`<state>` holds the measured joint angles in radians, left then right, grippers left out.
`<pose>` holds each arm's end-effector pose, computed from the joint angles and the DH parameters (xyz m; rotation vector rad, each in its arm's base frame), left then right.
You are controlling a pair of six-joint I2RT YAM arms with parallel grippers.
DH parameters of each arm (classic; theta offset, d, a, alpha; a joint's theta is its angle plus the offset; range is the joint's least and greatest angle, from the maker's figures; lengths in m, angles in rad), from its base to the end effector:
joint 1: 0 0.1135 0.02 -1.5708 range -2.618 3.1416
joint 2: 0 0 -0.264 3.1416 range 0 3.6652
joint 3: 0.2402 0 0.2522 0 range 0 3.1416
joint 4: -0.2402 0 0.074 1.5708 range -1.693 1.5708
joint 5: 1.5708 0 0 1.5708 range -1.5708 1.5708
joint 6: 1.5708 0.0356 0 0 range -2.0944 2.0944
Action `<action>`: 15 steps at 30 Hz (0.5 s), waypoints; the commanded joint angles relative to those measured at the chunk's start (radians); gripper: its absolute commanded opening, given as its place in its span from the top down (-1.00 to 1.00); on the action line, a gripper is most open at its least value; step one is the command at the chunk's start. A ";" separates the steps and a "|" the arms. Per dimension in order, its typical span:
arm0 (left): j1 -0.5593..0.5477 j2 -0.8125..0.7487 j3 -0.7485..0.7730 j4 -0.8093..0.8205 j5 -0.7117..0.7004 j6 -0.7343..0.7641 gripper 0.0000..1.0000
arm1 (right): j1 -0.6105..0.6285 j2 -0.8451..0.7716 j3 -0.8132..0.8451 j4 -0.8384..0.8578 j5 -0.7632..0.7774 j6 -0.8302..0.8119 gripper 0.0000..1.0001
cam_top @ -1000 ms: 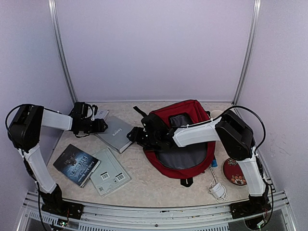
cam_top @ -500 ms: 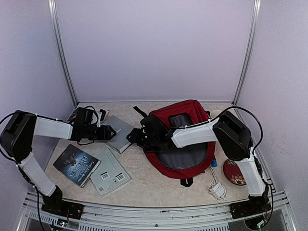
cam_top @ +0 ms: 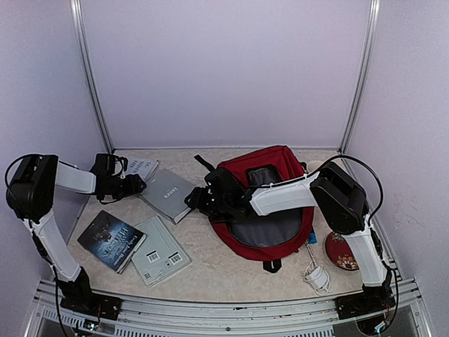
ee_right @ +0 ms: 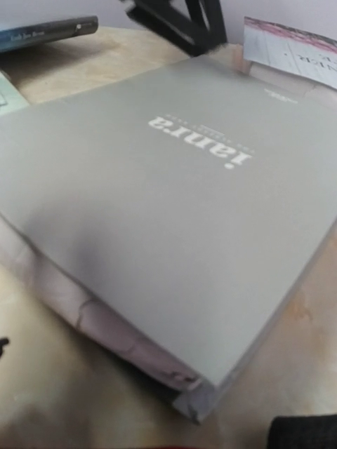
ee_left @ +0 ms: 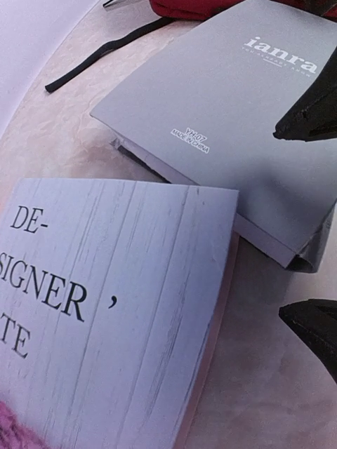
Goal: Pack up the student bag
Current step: Move the book to the center of the board.
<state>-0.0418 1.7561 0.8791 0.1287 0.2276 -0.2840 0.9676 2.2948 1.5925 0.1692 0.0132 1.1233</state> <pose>0.3504 -0.0227 0.1491 -0.1662 2.3279 -0.4278 0.2925 0.4239 0.1431 0.1924 2.3520 1.1580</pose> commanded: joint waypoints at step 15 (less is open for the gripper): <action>-0.078 0.027 -0.011 0.011 0.118 0.031 -0.25 | -0.014 0.158 0.152 -0.024 -0.088 0.066 -0.32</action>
<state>-0.0963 1.8137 0.8932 0.1410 0.2909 -0.2615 0.9588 2.4004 1.7012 0.1493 -0.0349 1.1568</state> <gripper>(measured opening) 0.637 0.659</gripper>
